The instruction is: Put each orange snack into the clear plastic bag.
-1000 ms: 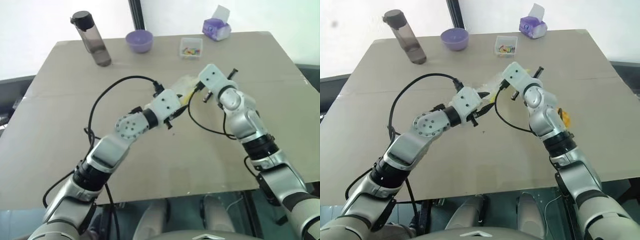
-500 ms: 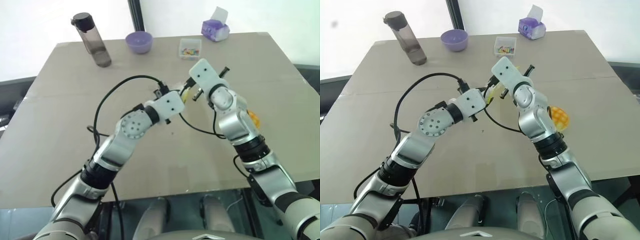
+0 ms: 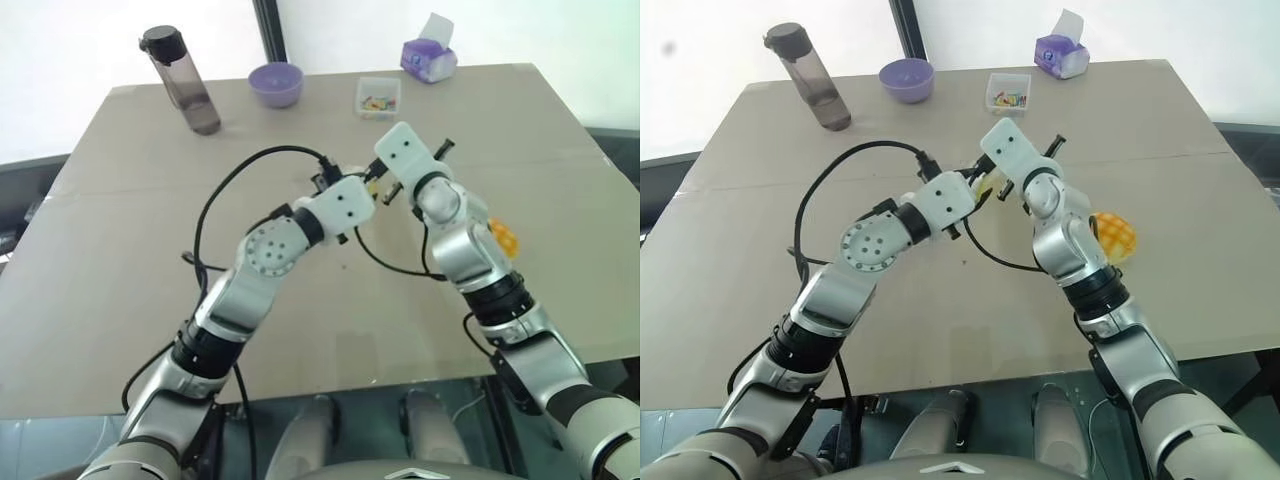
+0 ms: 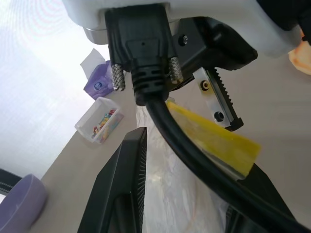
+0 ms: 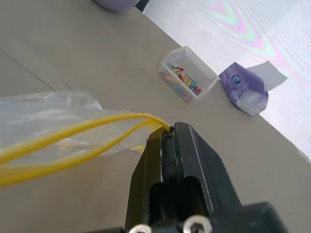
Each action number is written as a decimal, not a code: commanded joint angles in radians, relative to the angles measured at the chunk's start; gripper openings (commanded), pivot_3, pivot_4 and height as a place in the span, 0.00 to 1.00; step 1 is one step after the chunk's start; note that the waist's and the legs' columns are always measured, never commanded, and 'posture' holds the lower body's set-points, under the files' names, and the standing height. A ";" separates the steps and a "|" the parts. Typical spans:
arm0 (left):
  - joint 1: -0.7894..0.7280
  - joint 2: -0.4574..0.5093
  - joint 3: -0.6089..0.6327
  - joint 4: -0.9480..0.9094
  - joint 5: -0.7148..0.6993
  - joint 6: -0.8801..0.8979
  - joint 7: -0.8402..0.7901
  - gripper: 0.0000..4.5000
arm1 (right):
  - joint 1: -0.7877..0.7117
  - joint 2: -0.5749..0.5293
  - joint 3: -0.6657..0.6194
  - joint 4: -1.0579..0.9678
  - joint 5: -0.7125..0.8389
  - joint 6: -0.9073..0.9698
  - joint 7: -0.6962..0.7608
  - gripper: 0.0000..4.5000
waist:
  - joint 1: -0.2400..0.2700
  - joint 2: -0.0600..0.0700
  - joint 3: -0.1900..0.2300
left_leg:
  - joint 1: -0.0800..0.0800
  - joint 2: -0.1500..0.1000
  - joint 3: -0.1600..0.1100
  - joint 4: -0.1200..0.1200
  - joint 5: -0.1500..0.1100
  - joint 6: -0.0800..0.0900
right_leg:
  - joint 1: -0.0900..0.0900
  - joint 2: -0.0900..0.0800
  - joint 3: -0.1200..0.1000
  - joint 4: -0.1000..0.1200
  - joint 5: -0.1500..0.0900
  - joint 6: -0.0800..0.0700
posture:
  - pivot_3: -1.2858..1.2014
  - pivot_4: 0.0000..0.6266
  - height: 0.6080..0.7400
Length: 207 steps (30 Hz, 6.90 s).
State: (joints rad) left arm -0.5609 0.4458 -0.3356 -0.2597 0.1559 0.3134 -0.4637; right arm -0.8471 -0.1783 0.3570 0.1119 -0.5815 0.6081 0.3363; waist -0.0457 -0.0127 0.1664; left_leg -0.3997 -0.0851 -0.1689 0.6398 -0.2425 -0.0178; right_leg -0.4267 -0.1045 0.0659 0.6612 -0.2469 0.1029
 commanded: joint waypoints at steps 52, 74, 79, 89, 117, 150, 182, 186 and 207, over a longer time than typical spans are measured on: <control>0.078 -0.020 0.073 -0.068 0.114 -0.040 -0.020 0.01 | -0.014 0.029 -0.021 0.001 0.069 0.027 -0.034 0.00 | -0.001 0.000 0.000 | 0.000 0.000 0.000 0.001 0.000 0.000 | 0.000 0.000 0.000 0.001 0.000 0.000 | 0.52 0.24 1.00; 0.099 0.210 0.122 0.231 0.053 -0.814 -0.097 0.00 | 0.027 -0.297 0.020 0.045 0.178 -0.598 0.215 0.52 | -0.016 0.000 0.000 | 0.000 0.000 0.001 0.002 0.000 0.000 | 0.000 0.000 0.000 0.001 0.000 0.000 | 0.52 0.24 1.00; 0.101 0.227 0.142 0.294 0.035 -0.910 -0.101 0.00 | 0.037 -0.295 0.004 0.070 0.197 -0.651 0.244 0.41 | -0.016 0.000 0.000 | 0.000 0.000 0.001 0.002 0.000 0.000 | 0.000 0.000 0.000 0.001 0.000 0.000 | 0.52 0.24 1.00; 0.122 0.218 0.189 0.318 0.017 -0.838 -0.090 0.07 | 0.040 -0.267 -0.024 0.091 0.174 -0.567 0.215 0.00 | -0.020 0.000 0.000 | 0.000 0.000 0.000 0.003 0.000 0.000 | 0.000 0.000 0.000 0.002 0.000 0.000 | 0.52 0.24 1.00; 0.076 0.085 0.179 0.210 0.499 -0.430 0.201 0.59 | -0.011 -0.039 0.072 -0.021 -0.111 -0.133 0.052 0.00 | -0.023 0.001 -0.001 | 0.000 0.000 0.000 0.004 0.000 0.000 | 0.000 0.000 0.000 0.004 0.000 0.000 | 0.52 0.24 1.00; 0.090 -0.006 0.175 0.187 0.382 -0.270 0.140 0.00 | 0.051 -0.092 -0.152 -0.159 0.319 -0.049 0.294 0.71 | -0.025 0.001 -0.001 | 0.000 0.000 -0.001 0.006 0.000 0.000 | 0.000 0.000 0.000 0.004 0.000 0.000 | 0.52 0.24 1.00; 0.103 -0.027 0.159 0.120 0.362 -0.212 0.136 0.00 | 0.018 0.038 -0.183 -0.192 0.635 0.108 0.233 0.01 | -0.022 0.001 -0.001 | 0.000 0.000 -0.002 0.006 0.000 0.000 | 0.000 0.000 0.000 0.004 0.000 0.000 | 0.52 0.24 1.00; 0.102 -0.025 0.158 0.127 0.362 -0.215 0.137 0.00 | 0.041 0.006 -0.162 -0.256 0.681 0.125 0.287 0.01 | -0.023 0.001 -0.001 | 0.000 -0.001 -0.002 0.006 0.000 0.000 | 0.000 0.000 0.000 0.004 0.000 0.000 | 0.52 0.24 1.00; 0.092 -0.016 0.151 0.135 0.348 -0.235 0.139 0.00 | 0.008 0.019 -0.217 -0.138 0.717 0.169 0.145 0.01 | -0.022 0.001 -0.001 | 0.000 0.000 -0.002 0.006 0.000 0.000 | 0.000 0.000 0.000 0.004 0.000 0.000 | 0.52 0.24 1.00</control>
State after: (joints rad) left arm -0.4559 0.4247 -0.1969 -0.1007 0.5098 0.0942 -0.3317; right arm -0.8084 -0.1667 0.1763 -0.0202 0.1282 0.7786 0.5038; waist -0.0679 -0.0119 0.1652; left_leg -0.4001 -0.0855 -0.1708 0.6458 -0.2425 -0.0177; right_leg -0.4264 -0.1046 0.0658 0.6657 -0.2468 0.1030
